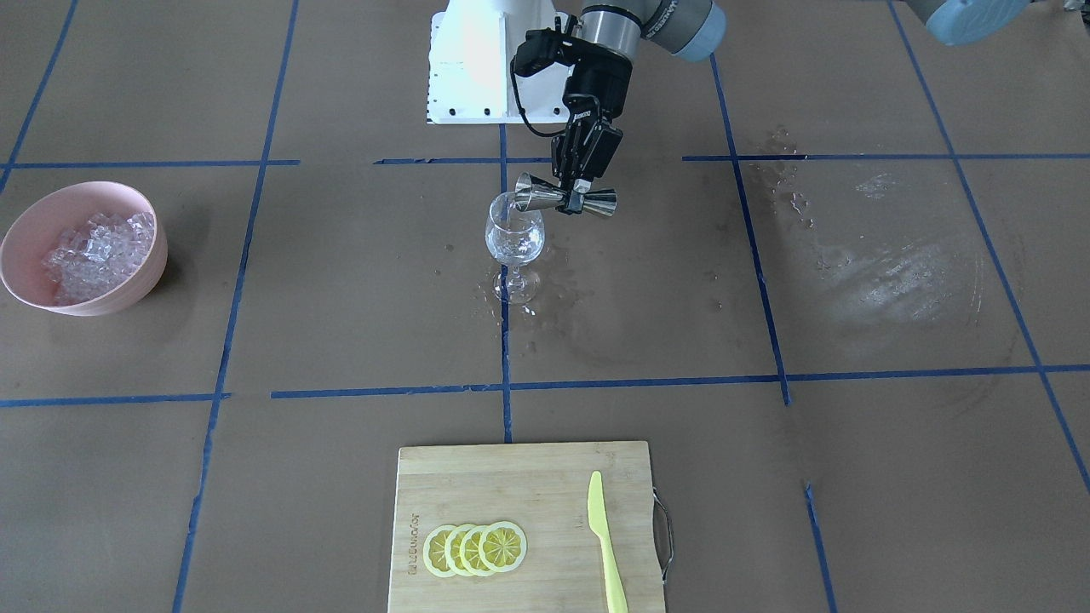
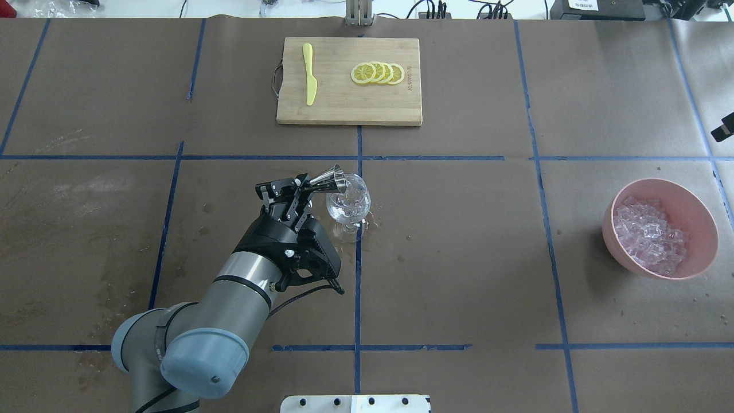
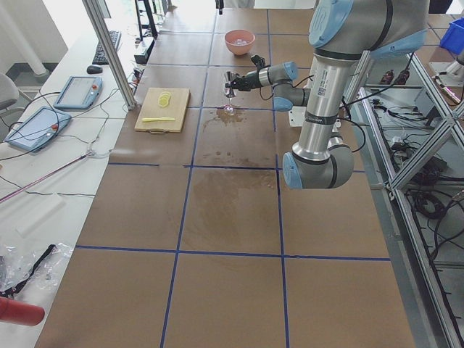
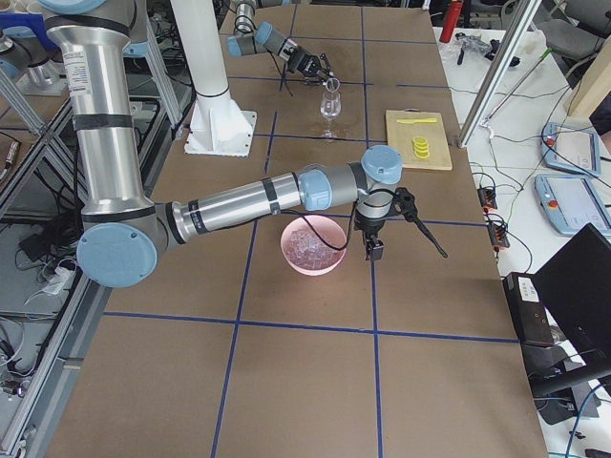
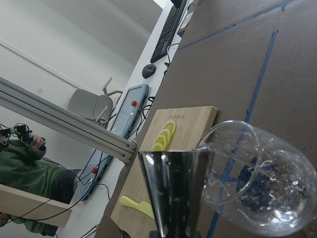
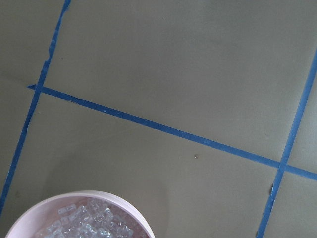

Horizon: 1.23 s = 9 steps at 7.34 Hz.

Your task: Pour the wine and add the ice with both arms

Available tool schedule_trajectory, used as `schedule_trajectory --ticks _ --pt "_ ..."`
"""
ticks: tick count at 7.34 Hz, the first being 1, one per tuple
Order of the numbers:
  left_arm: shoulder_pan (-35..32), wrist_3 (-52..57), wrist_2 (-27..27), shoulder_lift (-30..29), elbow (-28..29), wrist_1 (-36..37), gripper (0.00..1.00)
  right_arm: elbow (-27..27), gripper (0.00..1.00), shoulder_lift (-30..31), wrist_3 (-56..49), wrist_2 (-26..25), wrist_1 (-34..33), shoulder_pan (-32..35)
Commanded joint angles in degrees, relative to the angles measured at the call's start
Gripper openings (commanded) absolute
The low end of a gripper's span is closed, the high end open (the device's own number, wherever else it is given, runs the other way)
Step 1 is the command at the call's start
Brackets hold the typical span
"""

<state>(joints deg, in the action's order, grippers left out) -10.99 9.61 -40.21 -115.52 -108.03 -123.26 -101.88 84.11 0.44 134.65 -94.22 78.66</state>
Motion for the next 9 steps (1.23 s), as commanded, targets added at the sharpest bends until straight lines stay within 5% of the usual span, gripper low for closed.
schedule_trajectory --ticks 1,9 --pt "-0.8 1.1 -1.8 -1.5 -1.0 7.8 0.0 0.0 1.0 0.0 0.0 0.0 0.0 0.0" --pt "-1.1 12.4 -4.8 -1.5 -6.3 16.7 0.0 0.0 1.0 0.2 1.6 0.0 0.0 0.0"
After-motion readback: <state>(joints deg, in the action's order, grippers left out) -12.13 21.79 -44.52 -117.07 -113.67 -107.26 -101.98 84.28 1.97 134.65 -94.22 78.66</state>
